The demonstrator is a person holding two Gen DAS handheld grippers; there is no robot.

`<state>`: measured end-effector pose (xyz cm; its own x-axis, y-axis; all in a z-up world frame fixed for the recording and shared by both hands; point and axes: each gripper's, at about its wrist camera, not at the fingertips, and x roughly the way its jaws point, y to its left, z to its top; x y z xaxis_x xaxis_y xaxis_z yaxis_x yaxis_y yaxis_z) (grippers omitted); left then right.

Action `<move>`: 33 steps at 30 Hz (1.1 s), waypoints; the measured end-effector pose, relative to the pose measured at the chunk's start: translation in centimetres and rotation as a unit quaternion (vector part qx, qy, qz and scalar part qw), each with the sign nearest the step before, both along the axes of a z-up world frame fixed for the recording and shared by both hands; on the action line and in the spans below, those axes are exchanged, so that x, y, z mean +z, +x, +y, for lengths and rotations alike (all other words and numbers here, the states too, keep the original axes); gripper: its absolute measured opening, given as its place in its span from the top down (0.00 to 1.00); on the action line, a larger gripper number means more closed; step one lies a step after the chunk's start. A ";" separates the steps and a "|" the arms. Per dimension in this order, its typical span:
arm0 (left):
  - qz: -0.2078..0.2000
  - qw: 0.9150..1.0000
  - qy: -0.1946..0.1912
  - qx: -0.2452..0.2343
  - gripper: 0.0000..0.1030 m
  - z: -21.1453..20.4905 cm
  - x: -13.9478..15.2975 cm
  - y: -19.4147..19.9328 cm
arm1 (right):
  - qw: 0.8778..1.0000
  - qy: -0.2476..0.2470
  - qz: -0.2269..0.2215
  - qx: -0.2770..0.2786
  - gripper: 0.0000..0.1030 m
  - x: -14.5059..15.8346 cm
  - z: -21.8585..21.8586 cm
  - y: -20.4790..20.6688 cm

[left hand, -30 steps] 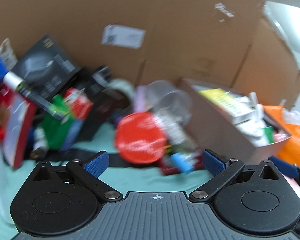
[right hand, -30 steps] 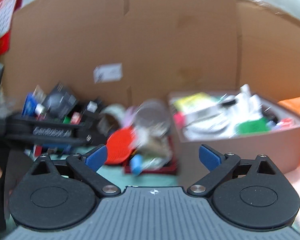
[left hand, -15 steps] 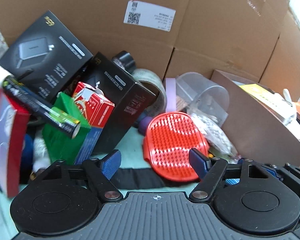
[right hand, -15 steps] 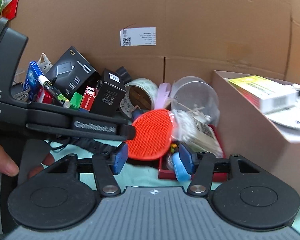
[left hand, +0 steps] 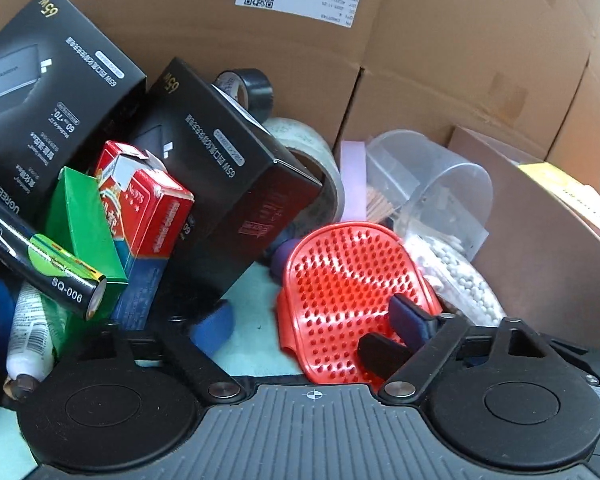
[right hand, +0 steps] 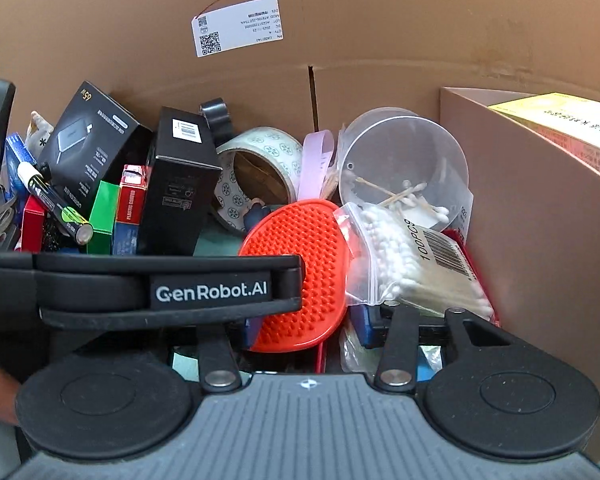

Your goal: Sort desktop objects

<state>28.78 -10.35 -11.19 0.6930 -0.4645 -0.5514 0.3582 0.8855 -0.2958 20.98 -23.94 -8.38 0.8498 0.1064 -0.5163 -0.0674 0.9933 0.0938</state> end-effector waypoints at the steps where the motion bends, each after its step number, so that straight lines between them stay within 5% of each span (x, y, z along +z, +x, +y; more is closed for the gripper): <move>1: 0.009 1.000 -0.016 -0.007 0.41 0.3 0.0 -0.1 | 1.000 -0.004 -0.001 -0.002 0.53 0.0 0.2 -0.2; 4: 0.010 1.000 -0.027 -0.004 0.40 0.9 0.1 -0.7 | 1.000 -0.011 -0.011 -0.004 0.69 0.3 0.6 -1.6; 5: 0.011 0.999 -0.034 -0.005 0.33 1.1 0.0 -0.9 | 1.000 -0.006 -0.013 -0.003 0.74 0.4 0.6 -1.9; 8: 0.022 0.999 -0.042 0.009 0.29 1.2 -0.5 -1.1 | 1.000 0.001 -0.009 -0.003 0.76 0.3 0.4 -1.9; 10: 0.019 0.999 -0.034 0.005 0.42 1.0 -0.2 -1.6 | 1.000 0.010 -0.002 -0.006 0.79 0.4 0.3 -2.0; 11: 0.016 0.999 -0.036 0.002 0.62 1.1 0.1 -1.9 | 1.000 0.010 -0.005 -0.003 0.84 0.6 0.3 -2.4; 12: 0.012 0.999 -0.040 -0.008 0.63 1.2 0.4 -2.2 | 1.000 0.015 -0.010 0.004 0.87 0.8 0.4 -2.8; 13: 0.007 0.999 -0.048 -0.019 0.81 1.3 0.7 -2.4 | 1.000 0.020 -0.016 0.008 0.87 1.1 0.4 -3.2; 16: -0.014 0.998 -0.046 -0.030 0.93 0.8 1.9 -3.8 | 0.999 0.020 -0.029 0.022 0.91 2.1 1.0 -4.2; 18: -0.021 0.998 -0.046 -0.031 0.90 0.9 2.4 -4.3 | 0.999 0.003 -0.043 0.024 0.92 2.7 1.4 -4.9; 20: -0.001 0.998 -0.053 -0.015 0.57 1.1 2.4 -4.2 | 0.999 0.000 -0.043 0.024 0.92 3.0 1.4 -5.2; 22: 0.026 0.997 -0.066 0.007 0.43 1.7 2.8 -3.9 | 0.999 0.002 -0.044 0.023 0.93 3.1 1.1 -5.4; 24: 0.024 0.995 -0.101 -0.001 0.41 2.5 3.1 -4.0 | 0.999 0.011 -0.042 0.027 0.93 3.1 0.8 -5.5; 27: 0.002 0.995 -0.097 -0.002 0.36 2.6 4.5 -4.5 | 0.999 0.010 -0.042 0.026 0.93 2.9 0.8 -5.5; 33: 0.001 0.998 0.002 -0.056 0.25 -1.8 5.0 -3.3 | 0.998 -0.008 -0.051 0.040 0.93 3.0 1.9 -5.5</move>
